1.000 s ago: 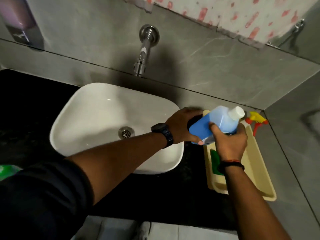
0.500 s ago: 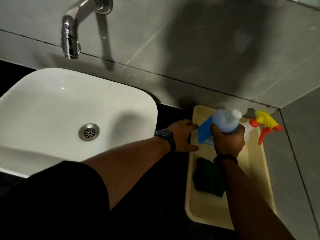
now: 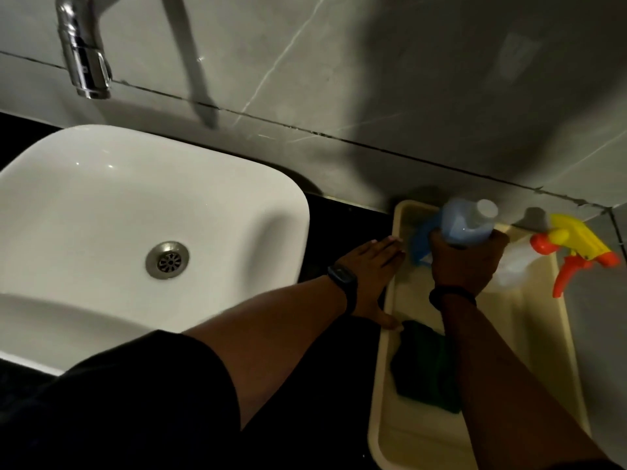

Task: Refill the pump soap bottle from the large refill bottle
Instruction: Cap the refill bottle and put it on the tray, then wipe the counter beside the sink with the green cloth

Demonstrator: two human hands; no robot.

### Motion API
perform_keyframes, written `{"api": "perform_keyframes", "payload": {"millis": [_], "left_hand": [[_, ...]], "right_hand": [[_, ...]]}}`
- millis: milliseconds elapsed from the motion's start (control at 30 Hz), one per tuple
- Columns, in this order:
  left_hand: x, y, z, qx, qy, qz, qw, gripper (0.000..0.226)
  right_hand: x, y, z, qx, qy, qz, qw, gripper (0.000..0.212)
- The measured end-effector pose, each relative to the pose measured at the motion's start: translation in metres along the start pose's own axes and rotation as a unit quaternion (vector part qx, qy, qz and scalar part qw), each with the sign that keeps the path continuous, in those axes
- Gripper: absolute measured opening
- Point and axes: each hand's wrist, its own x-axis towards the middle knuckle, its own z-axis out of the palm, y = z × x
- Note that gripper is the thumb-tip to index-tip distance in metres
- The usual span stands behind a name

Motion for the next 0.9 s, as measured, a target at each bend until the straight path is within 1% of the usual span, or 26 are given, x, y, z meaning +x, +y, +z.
{"api": "perform_keyframes", "payload": {"millis": [167,267,333,400,467,533,567,600,633,667,700,733,833,900], "left_hand": [[0.006,0.004,-0.007,0.025,-0.033,0.030,0.999,0.123],[0.005,0.006,-0.010,0.027,-0.037,0.031,0.998,0.123],[0.003,0.007,-0.013,0.029,-0.044,0.032,0.998,0.124],[0.002,0.009,-0.015,0.034,-0.056,0.030,0.997,0.123],[0.000,0.012,-0.016,0.034,-0.067,0.031,0.997,0.118],[-0.003,0.015,-0.017,0.042,-0.084,0.045,0.995,0.109],[-0.004,0.018,-0.018,0.052,-0.096,0.057,0.992,0.103],[-0.005,0.020,-0.018,0.061,-0.107,0.068,0.990,0.096],[-0.007,0.024,-0.019,0.070,-0.115,0.081,0.988,0.088],[-0.008,0.027,-0.020,0.076,-0.119,0.092,0.986,0.080],[-0.010,0.031,-0.021,0.079,-0.122,0.100,0.984,0.073],[-0.013,0.034,-0.022,0.077,-0.124,0.107,0.983,0.066],[-0.026,0.043,-0.021,0.054,-0.118,0.116,0.985,0.050],[-0.041,0.050,-0.017,0.036,-0.121,0.112,0.986,0.047]], "right_hand": [[0.015,0.000,0.014,0.004,-0.031,-0.013,0.999,0.082],[0.009,0.004,0.011,0.023,-0.040,0.025,0.999,0.084],[-0.008,0.012,-0.003,0.013,-0.022,0.043,0.999,0.077],[-0.029,0.027,-0.024,-0.054,-0.012,-0.005,0.998,0.065],[-0.053,0.043,-0.049,-0.130,-0.057,-0.053,0.988,0.054],[-0.077,0.056,-0.073,-0.199,-0.151,-0.076,0.965,0.049],[-0.088,0.061,-0.083,-0.239,-0.206,-0.100,0.943,0.049],[-0.097,0.066,-0.089,-0.287,-0.255,-0.142,0.912,0.052],[-0.105,0.071,-0.095,-0.333,-0.286,-0.182,0.880,0.055],[-0.109,0.075,-0.099,-0.362,-0.299,-0.201,0.860,0.059],[-0.112,0.075,-0.100,-0.377,-0.302,-0.197,0.853,0.061],[-0.112,0.075,-0.099,-0.381,-0.302,-0.184,0.854,0.061],[-0.116,0.073,-0.095,-0.365,-0.295,-0.157,0.869,0.052],[-0.120,0.069,-0.093,-0.353,-0.290,-0.136,0.879,0.048]]}}
